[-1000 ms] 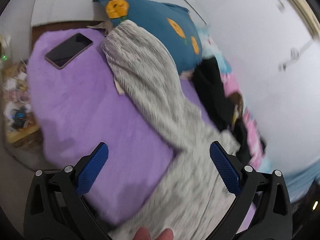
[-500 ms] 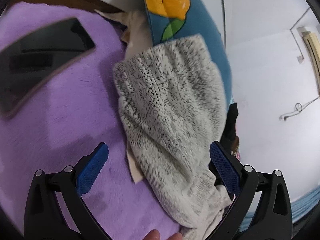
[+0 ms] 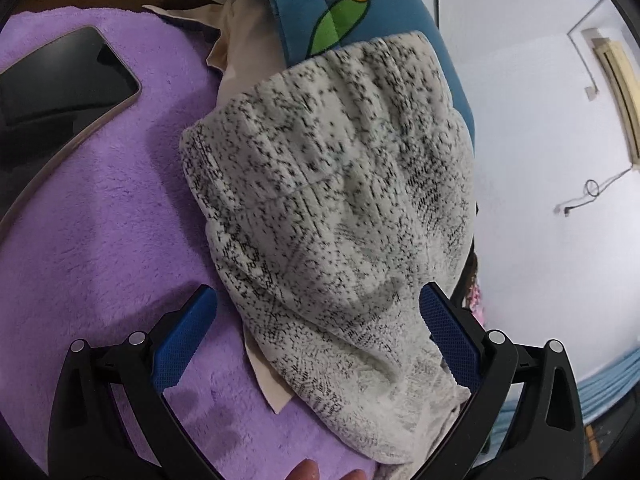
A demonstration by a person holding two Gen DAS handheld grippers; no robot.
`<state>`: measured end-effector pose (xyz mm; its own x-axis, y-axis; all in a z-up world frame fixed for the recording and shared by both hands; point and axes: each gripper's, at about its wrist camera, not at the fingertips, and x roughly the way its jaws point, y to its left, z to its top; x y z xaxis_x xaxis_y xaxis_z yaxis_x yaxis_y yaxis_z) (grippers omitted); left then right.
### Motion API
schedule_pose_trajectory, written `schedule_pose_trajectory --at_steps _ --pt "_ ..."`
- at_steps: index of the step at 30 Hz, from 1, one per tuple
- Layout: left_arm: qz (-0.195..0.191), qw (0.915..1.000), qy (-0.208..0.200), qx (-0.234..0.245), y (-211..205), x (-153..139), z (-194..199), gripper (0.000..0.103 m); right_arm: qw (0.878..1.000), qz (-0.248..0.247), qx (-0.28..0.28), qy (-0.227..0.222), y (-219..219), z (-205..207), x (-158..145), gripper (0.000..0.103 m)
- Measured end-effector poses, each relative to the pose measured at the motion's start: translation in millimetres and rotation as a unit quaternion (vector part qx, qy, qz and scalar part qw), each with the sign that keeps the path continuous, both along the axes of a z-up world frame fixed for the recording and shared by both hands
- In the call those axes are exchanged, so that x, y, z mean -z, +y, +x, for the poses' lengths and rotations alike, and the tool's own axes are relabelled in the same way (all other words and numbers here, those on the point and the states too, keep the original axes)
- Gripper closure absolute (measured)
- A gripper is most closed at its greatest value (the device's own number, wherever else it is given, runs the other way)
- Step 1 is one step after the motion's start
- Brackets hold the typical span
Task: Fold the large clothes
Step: 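Move the left gripper to the jacket sleeve cuff and close on it, then lift the held sleeve cuff up with the left gripper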
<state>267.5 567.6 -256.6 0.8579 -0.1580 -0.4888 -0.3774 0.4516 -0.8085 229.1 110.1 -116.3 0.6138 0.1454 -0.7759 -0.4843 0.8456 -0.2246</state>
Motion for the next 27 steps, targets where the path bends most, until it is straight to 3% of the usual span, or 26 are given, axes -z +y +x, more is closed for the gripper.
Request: schedule_pose_trajectory --at_steps 8,13,23,27 --pt "0.001 1.0 -0.005 0.001 25.4 14.0 -9.4 0.008 1.0 0.002 0.003 -0.008 7.7 16.1 -3.3 0.005" --pt "0.003 1.0 0.002 0.002 30.1 10.8 -10.2 0.027 1.0 -0.001 0.003 -0.003 11.6 17.3 0.9 0.005" --pt "0.019 0.9994 0.026 0.008 27.5 3.0 -8.4 0.052 1.0 -0.002 0.017 -0.005 8.6 25.0 -1.4 0.005" --pt "0.03 0.9991 0.029 0.007 17.7 -18.5 -3.1 0.069 1.0 0.0 0.02 -0.005 7.5 24.6 -5.6 0.005"
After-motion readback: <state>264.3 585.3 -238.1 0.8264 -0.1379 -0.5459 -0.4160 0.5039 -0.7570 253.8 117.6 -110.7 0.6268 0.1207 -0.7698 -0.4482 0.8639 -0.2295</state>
